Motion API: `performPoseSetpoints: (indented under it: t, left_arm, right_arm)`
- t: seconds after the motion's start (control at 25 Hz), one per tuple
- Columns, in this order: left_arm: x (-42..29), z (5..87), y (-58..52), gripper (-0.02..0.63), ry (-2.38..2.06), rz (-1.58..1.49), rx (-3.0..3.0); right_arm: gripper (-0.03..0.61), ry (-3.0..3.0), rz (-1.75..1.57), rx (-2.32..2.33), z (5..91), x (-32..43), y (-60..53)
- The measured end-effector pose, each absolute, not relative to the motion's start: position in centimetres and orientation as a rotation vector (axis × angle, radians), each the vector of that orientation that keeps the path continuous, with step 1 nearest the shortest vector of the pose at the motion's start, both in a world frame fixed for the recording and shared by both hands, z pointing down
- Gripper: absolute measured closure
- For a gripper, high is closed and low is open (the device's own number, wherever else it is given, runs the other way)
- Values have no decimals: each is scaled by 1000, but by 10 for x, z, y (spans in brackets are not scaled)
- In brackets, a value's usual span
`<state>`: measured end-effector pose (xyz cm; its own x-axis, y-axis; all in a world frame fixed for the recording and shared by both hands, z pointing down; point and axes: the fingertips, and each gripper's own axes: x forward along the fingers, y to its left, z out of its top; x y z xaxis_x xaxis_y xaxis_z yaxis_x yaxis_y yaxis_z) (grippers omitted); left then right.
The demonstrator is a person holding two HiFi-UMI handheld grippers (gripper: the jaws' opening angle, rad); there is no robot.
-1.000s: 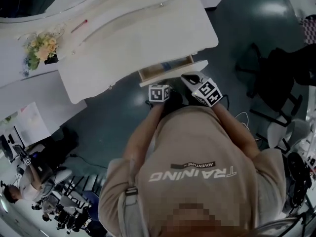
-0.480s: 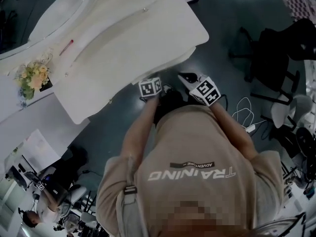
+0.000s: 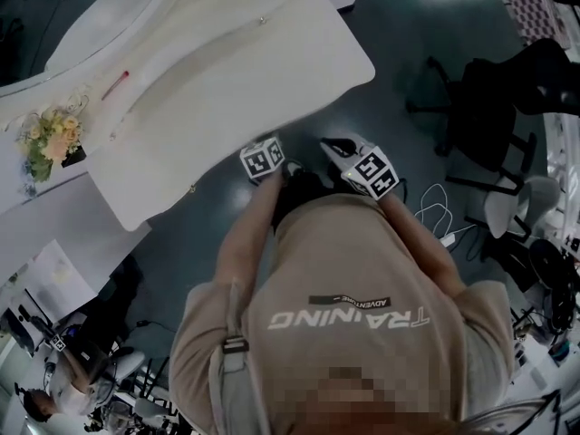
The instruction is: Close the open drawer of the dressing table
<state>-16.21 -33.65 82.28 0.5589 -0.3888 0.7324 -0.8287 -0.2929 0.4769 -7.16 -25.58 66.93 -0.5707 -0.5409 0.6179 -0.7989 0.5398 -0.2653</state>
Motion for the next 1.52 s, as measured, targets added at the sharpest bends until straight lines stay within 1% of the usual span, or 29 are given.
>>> performPoseSetpoints:
  t: [0.16, 0.32, 0.56, 0.88, 1.12, 1.28, 1.52]
  left_arm:
    - [-158, 808, -325, 606, -985, 629, 1931]
    - [-170, 783, -315, 606, -1038, 648, 1979]
    - [-173, 721, -297, 606, -1149, 523, 2011]
    - [-161, 617, -282, 606, -1263, 457, 2283]
    - [-141, 541, -268, 606, -1293, 438, 2512]
    - [-128, 477, -273, 606, -1331, 329, 2636]
    - [-138, 379, -263, 606, -1446, 121, 2700]
  right_arm:
    - [574, -2366, 672, 1034, 656, -75, -250]
    - [574, -2412, 619, 981, 644, -78, -253]
    - [574, -2477, 552, 985, 610, -63, -248]
    - [574, -2519, 519, 1070, 577, -30, -239]
    - [574, -2610, 428, 1141, 522, -17, -243]
    - [574, -2691, 275, 1140, 474, -18, -250]
    - [574, -2772, 59, 1074, 396, -31, -242]
